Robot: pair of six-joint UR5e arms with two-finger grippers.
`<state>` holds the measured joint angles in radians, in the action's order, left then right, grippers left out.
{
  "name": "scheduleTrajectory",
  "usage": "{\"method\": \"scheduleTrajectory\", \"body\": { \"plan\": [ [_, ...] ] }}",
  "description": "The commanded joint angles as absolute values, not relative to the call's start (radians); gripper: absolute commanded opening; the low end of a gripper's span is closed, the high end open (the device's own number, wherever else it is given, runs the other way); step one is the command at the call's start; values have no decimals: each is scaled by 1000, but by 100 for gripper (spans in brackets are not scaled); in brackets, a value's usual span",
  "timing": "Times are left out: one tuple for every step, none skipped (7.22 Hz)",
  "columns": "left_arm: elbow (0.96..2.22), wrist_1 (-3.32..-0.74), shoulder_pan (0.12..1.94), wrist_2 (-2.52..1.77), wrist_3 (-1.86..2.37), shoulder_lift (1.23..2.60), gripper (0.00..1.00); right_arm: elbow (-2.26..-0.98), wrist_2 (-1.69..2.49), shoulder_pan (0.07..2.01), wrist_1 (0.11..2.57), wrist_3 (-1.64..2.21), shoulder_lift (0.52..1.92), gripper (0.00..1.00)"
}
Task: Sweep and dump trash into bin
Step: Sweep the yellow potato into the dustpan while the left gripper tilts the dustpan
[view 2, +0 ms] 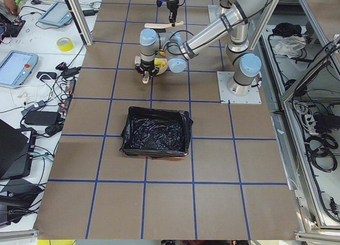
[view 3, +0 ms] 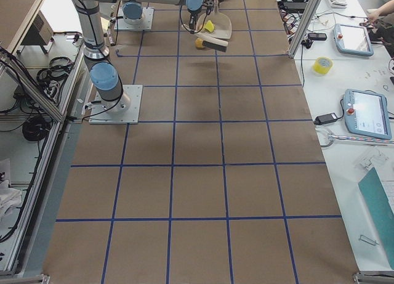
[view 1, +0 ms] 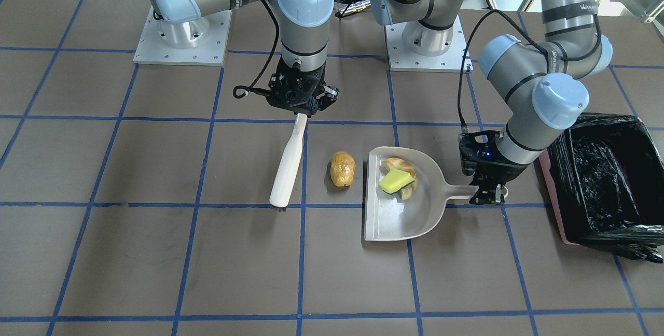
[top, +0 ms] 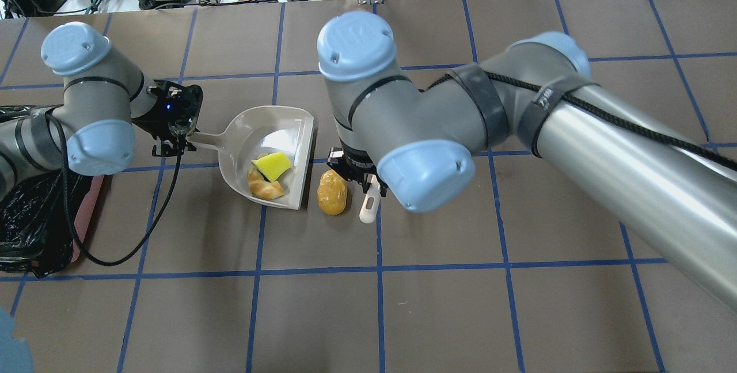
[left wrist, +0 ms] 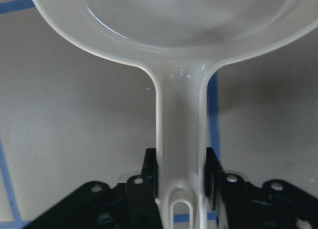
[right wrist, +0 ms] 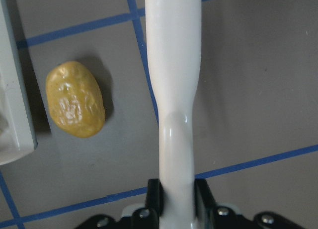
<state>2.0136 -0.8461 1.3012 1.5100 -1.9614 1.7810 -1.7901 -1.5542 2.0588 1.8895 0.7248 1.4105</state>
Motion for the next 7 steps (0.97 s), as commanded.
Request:
{"method": "scheduleTrajectory", "body": {
  "plan": [
    [2152, -831, 1292, 1511, -1970, 1672, 0, -1977, -1534, 2065, 2085, 738, 1447, 0],
    [2178, -830, 1292, 1511, -1959, 1652, 0, -1994, -1507, 2075, 2145, 776, 1439, 0],
    [2171, -827, 1290, 1511, -1956, 1652, 0, -1993, -1500, 2112, 2173, 785, 1419, 0],
    [2172, -828, 1290, 1512, -1957, 1654, 0, -1991, -1485, 2149, 2260, 831, 1363, 0],
    [2169, -825, 1290, 1513, -1944, 1661, 0, -1988, -1485, 2166, 2329, 844, 1320, 0],
    [2171, -777, 1292, 1514, -1936, 1686, 0, -1962, -1482, 2175, 2341, 857, 1306, 0],
    [2171, -763, 1296, 1514, -1913, 1696, 0, -1918, -1435, 2195, 2341, 889, 1284, 0]
  ]
}}
